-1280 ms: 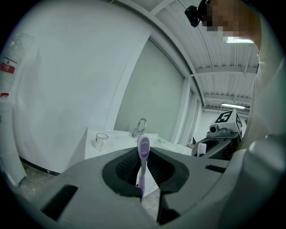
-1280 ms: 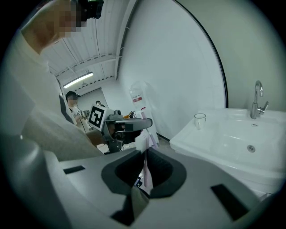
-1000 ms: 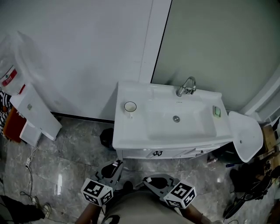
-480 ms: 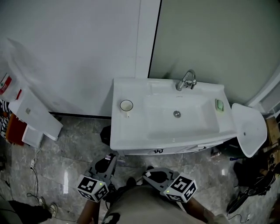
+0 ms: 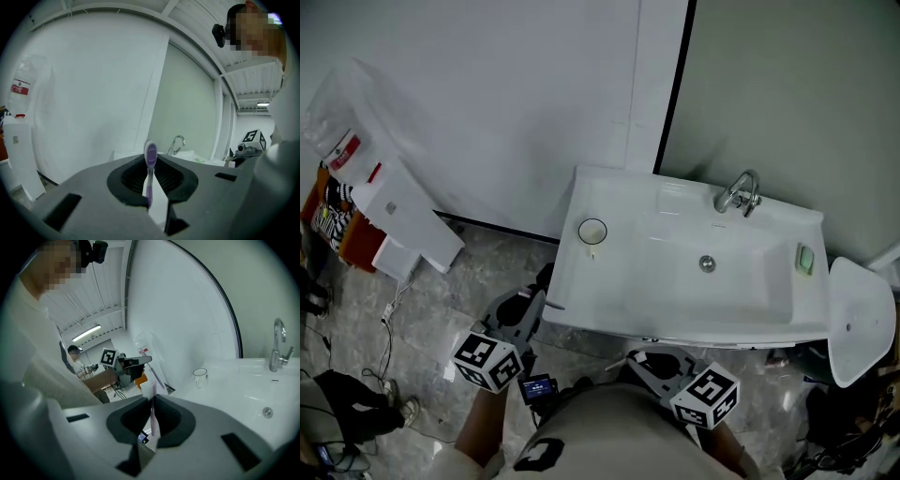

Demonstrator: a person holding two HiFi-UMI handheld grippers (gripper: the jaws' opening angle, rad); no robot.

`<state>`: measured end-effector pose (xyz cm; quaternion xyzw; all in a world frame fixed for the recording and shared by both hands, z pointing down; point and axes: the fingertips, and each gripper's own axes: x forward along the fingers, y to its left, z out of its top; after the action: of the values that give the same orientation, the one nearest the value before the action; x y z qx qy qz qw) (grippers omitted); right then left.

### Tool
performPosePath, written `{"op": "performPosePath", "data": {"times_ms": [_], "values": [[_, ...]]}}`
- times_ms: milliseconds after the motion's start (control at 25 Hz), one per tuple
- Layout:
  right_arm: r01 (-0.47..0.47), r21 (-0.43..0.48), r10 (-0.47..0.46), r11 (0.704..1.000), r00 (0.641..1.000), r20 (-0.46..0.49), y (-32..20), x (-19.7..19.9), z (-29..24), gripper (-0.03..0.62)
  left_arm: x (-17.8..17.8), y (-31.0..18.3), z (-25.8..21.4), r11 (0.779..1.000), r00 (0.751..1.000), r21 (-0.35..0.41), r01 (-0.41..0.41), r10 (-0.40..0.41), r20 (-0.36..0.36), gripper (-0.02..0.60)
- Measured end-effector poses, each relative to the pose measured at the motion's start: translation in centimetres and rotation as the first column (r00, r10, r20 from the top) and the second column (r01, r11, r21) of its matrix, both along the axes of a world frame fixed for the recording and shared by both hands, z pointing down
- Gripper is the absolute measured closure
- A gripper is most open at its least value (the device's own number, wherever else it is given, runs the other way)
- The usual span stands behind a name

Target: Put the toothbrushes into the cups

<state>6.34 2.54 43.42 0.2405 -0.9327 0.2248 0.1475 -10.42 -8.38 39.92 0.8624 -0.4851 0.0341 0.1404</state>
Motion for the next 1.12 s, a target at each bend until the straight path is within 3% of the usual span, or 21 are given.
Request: {"op": "performPosePath", "data": {"times_ms": [320,480,720,920,1120], "values": [[0.097,-0.042,-0.095,0.994,0.994,0.045,-2.3,4.4,0.5,0.562,4.5,-4.6,-0.9,0.998,0.997,0.039,0.054,-0.056,0.044,0.531],[0.129,-0.067,-0.125,0.989,0.99,0.058,-2.7,5.6,1.0,0.562,5.2,-6.4,-0.9,0.996,0.995,0.04,0.082,-0.085,0.059,0.531],[0.098,-0.101,-0.09,0.99,0.993,0.081,-4.2,6.6,1.6,0.562,5.1,-9.4,-0.5,0.995,0.995,0.025,0.097,-0.098,0.028,0.531],[0.052,-0.074,-0.049,0.996,0.998,0.047,-5.9,6.3,1.1,0.562,5.0,-12.2,0.1,0.998,0.998,0.004,0.058,-0.058,0.034,0.531],[-0.003,-0.074,0.005,0.997,1.0,0.018,-7.4,5.2,1.1,0.562,3.6,-15.8,0.9,0.998,0.998,0.004,0.063,-0.062,-0.024,0.531]]}}
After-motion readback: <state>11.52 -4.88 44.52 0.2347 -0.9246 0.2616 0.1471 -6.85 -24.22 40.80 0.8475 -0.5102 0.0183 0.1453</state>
